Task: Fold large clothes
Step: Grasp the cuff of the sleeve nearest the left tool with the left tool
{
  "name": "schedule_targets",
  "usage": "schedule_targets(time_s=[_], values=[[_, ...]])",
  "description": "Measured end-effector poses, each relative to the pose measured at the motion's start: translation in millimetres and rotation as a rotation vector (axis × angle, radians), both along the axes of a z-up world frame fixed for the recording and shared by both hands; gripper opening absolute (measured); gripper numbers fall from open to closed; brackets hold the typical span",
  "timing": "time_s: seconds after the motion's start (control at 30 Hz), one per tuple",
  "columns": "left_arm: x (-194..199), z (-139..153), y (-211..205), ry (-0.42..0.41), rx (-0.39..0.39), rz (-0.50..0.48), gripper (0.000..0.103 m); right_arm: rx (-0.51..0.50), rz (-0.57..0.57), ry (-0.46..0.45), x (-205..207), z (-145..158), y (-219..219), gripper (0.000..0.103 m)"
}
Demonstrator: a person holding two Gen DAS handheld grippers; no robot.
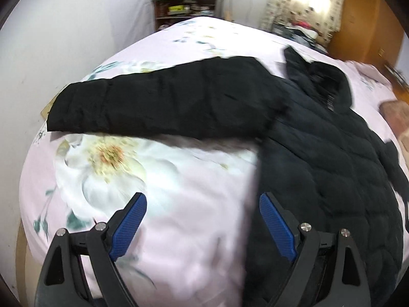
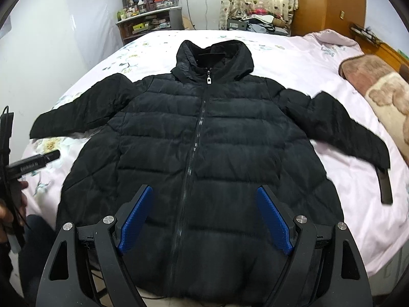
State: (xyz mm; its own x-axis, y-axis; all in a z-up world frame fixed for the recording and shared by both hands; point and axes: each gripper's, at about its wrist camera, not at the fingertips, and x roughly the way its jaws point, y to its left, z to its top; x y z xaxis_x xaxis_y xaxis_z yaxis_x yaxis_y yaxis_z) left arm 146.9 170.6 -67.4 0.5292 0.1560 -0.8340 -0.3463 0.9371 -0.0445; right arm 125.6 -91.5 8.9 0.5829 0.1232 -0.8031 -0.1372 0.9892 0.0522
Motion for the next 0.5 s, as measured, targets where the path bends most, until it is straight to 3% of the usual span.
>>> schedule_targets(time_s=[0.1, 0.23, 0.5], values=[[13, -9, 36, 0.001, -0.016, 0.078, 0.090, -0.006, 0.013, 0.004, 19, -7, 7, 0.083], [24, -20, 83, -0.010, -0.042, 0.165, 0.077, -0.017, 0.034, 0.013, 41, -16, 16, 0.083], [30, -32, 142, -0.050, -0.065, 0.337, 0.075, -0.021, 0.032, 0.035, 70, -31, 22, 0.083]])
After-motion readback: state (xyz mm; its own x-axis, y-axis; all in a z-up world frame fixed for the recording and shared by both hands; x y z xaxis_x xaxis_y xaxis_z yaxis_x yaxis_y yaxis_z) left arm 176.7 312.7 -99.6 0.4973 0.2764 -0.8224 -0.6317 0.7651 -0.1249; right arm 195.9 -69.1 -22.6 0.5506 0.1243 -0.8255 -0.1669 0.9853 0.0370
